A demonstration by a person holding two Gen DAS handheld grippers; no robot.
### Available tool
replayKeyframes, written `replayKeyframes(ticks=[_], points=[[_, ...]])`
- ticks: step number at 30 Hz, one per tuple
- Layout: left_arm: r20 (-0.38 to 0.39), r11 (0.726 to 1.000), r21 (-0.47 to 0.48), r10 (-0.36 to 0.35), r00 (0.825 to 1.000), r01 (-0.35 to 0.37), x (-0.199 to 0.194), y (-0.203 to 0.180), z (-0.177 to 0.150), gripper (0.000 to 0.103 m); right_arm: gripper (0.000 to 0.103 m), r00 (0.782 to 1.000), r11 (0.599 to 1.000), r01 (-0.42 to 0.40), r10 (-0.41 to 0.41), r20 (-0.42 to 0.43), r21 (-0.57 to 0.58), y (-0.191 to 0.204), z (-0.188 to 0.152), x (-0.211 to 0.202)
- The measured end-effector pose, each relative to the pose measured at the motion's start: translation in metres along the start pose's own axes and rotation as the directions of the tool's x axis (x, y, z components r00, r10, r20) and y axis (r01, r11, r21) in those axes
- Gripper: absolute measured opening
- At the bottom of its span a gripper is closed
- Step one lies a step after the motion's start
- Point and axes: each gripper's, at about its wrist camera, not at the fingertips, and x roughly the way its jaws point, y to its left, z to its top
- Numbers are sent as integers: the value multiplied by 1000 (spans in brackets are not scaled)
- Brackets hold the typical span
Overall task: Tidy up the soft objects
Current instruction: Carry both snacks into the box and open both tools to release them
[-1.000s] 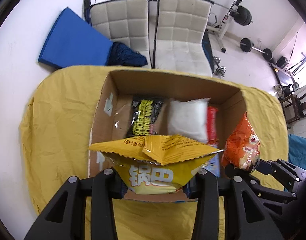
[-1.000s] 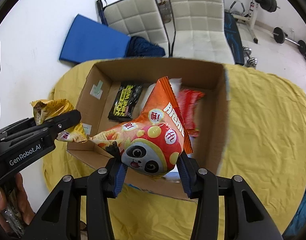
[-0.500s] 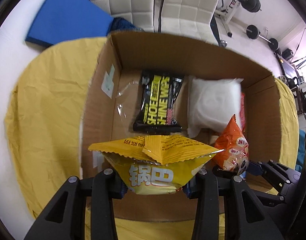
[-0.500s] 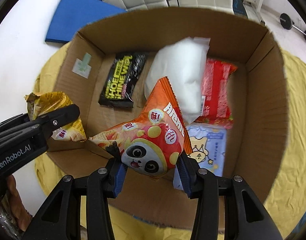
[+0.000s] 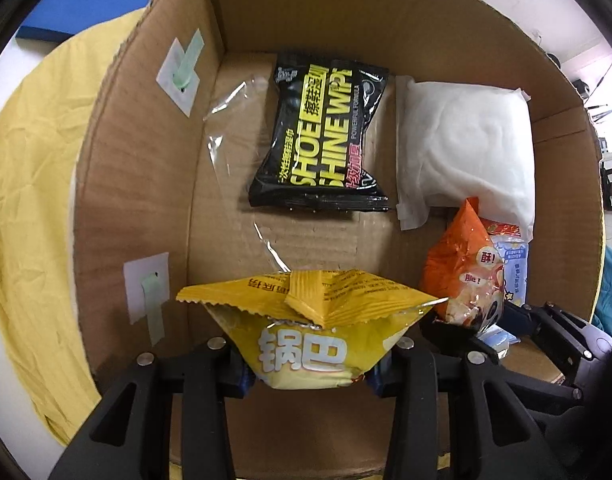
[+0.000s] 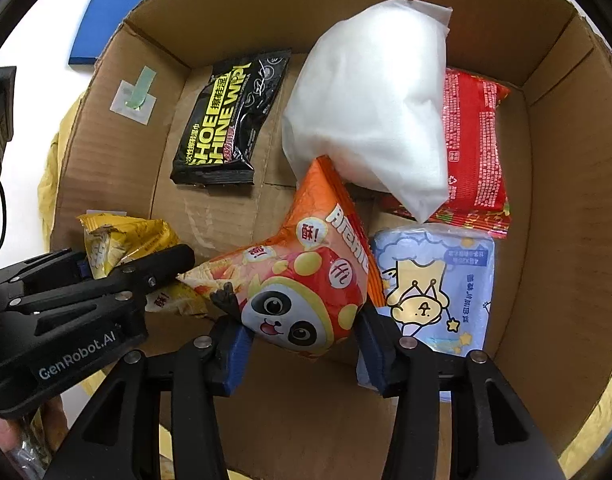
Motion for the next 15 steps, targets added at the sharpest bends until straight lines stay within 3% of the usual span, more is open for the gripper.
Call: replayKeyframes(ticks=[5,8,10,15], points=[[3,1000,2,28,1000,-28,-1,-1,1,41,56,1000,1000,28,-28,-7,-12,3,-1,6],[11,1000,-2,23,1000,-23,-6,0,0,43,67,999,999,35,-35,-24,-2,3,-3,10],[20,1000,-1,27,999,-27,-10,-1,-1,49,74,999,999,46,-46,-18,0,7,-4,9],[76,999,4,52,996,-52,-29,-3,-4,66,80,997,997,74,-74,-1,13,3,-10,1]])
